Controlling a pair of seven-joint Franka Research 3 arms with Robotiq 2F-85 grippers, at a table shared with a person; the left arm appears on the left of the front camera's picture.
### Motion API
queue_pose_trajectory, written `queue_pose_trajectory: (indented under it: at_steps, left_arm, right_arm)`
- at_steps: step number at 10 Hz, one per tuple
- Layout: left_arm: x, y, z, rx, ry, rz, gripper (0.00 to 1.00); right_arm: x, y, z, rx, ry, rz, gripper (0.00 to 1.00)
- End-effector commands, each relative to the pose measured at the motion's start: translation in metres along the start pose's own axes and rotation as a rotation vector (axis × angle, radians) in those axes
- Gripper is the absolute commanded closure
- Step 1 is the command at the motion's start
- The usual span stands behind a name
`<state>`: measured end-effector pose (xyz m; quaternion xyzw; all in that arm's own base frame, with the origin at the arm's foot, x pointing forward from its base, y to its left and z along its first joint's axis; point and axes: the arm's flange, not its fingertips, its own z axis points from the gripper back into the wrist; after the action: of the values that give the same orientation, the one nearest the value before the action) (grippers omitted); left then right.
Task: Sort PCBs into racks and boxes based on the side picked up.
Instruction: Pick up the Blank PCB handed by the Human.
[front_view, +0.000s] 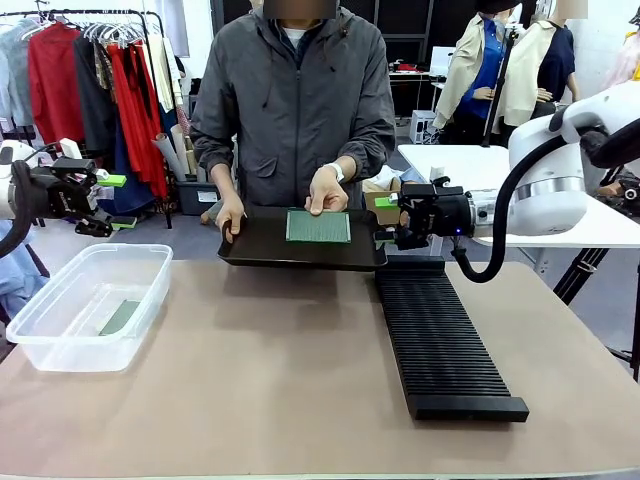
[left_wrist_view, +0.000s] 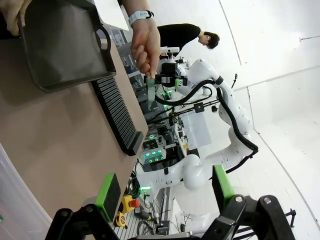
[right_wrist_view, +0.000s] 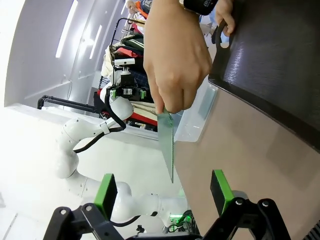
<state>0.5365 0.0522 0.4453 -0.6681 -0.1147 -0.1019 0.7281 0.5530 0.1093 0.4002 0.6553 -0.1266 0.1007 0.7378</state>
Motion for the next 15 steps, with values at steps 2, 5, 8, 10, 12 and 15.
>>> queue_pose_trajectory:
  at_steps: [2, 5, 8, 10, 12, 15]
  left_arm:
    - [-0.002, -0.003, 0.0, 0.01, 0.002, -0.004, 0.04]
    - [-0.002, -0.003, 0.0, 0.01, 0.002, -0.004, 0.04]
    - [-0.002, -0.003, 0.0, 0.01, 0.002, -0.004, 0.04]
    - [-0.002, -0.003, 0.0, 0.01, 0.002, -0.004, 0.04]
    - [-0.002, -0.003, 0.0, 0.01, 0.002, -0.004, 0.04]
    - [-0.002, -0.003, 0.0, 0.01, 0.002, -0.004, 0.04]
  right_arm:
    - [0.008, -0.005, -0.018, 0.014, -0.009, 0.037, 0.0]
    - [0.011, -0.007, -0.032, 0.034, -0.01, 0.041, 0.0]
    - [0.014, -0.015, -0.053, 0.048, 0.005, 0.041, 0.0]
    - [0.018, -0.022, -0.064, 0.064, 0.016, 0.04, 0.0]
    - [0.019, -0.024, -0.071, 0.082, 0.028, 0.049, 0.0]
    - [0.024, -0.027, -0.078, 0.103, 0.047, 0.049, 0.0]
